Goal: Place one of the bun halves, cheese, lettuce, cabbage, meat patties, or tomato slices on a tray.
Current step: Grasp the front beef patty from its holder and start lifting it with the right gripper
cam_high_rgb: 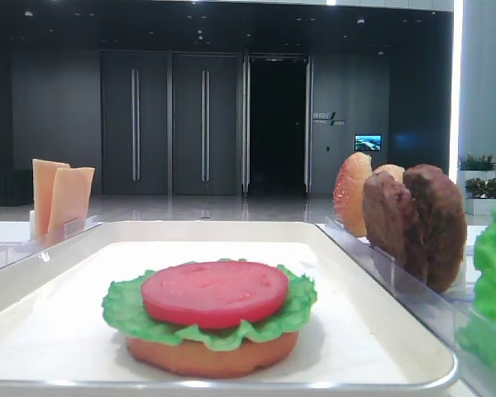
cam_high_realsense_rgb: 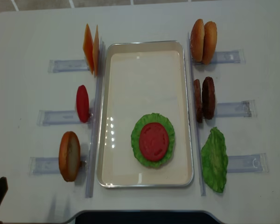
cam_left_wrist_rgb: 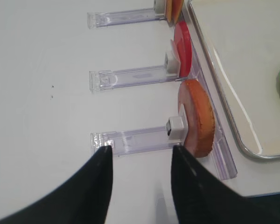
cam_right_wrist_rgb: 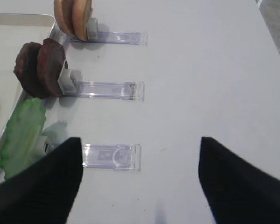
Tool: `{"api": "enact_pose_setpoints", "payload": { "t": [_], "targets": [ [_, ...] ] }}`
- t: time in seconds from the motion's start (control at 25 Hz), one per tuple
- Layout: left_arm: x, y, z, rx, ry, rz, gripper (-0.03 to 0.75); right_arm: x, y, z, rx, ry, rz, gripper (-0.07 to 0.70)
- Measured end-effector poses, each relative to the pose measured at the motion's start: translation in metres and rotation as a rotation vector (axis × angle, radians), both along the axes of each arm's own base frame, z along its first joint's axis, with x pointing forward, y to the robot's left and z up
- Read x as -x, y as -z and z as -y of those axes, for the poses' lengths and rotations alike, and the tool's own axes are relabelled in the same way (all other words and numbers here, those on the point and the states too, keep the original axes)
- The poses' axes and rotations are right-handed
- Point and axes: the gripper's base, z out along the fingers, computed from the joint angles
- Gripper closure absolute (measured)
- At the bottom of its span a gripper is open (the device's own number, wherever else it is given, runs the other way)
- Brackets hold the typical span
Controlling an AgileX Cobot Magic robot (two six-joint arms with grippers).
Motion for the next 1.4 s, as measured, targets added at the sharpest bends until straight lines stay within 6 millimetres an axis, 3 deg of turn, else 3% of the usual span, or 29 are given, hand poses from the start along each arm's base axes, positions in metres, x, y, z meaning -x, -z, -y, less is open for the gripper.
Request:
{"api": "enact_pose_setpoints", "payload": {
  "t": [0.44, 0.92, 1.08, 1.4],
  "targets": [
    [0.0, 0.0, 0.0, 0.0, 0.0, -0.001, 0.4, 0.0, 0.0, 0.0, 0.0, 0.0, 0.0, 0.108],
    [0.0, 0.0, 0.0, 0.0, 0.0, -0.001, 0.456, -0.003, -0.003, 0.0, 0.049, -0.029, -0.009, 0.108],
    [0.0, 0.0, 0.0, 0.0, 0.0, -0.001, 0.479, -0.019, -0.014, -0.001, 0.051, -0.03, -0.085, 0.108],
    [0.0, 0.0, 0.0, 0.001, 0.0, -0.002, 0.484, -0.072, -0.03, -0.005, 0.031, -0.006, -0.33, 0.108]
  ]
}}
